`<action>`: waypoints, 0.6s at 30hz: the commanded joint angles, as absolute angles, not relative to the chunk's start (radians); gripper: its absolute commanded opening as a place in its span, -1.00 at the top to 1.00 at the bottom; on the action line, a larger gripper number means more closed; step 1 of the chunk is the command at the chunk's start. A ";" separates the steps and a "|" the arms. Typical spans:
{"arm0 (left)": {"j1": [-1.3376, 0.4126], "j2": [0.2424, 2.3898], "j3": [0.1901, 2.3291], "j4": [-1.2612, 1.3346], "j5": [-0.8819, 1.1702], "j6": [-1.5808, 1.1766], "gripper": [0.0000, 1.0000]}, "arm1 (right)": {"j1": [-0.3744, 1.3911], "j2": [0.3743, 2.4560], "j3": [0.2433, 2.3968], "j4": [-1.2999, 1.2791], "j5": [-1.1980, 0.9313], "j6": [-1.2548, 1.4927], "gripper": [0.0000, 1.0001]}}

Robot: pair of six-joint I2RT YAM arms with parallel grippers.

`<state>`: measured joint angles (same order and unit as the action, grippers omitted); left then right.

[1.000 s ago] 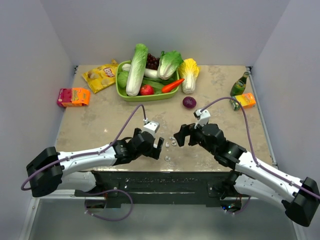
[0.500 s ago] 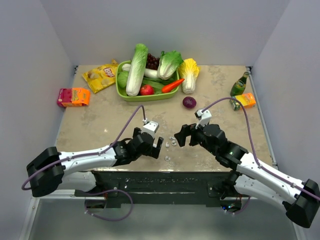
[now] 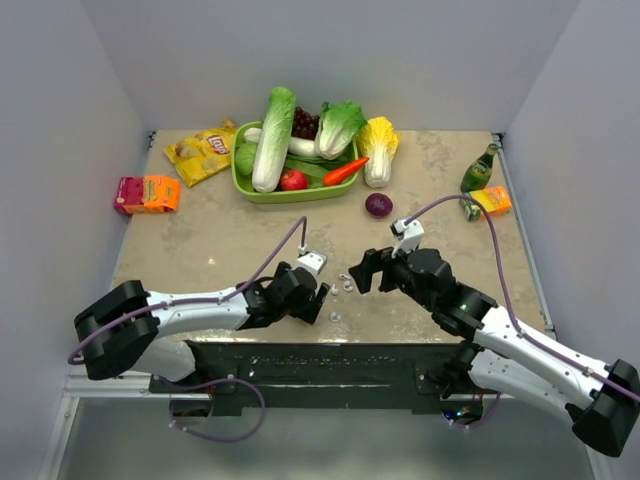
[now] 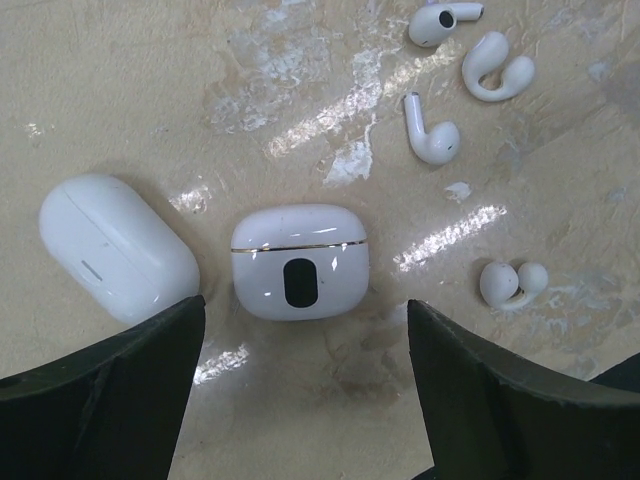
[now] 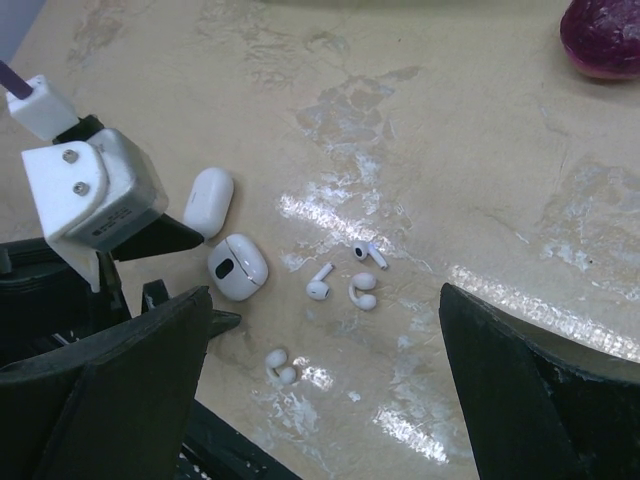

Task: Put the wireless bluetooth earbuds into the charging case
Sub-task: Pick up the charging case at the center of the board.

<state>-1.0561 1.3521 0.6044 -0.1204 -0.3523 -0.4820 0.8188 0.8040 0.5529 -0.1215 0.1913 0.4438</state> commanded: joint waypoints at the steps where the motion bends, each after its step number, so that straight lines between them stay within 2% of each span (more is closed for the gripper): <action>1: -1.060 1.390 0.650 -0.091 -0.353 -0.453 -0.70 | 0.819 0.776 0.552 -0.129 0.198 0.437 -0.96; 18: -1.035 1.500 0.712 -0.118 -0.384 -0.468 -0.68 | 0.819 0.758 0.561 -0.155 0.195 0.442 -0.96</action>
<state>-1.0481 1.4876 0.6819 -0.1211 -0.3607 -0.4614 0.8188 0.7776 0.5526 -0.1562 0.1913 0.4442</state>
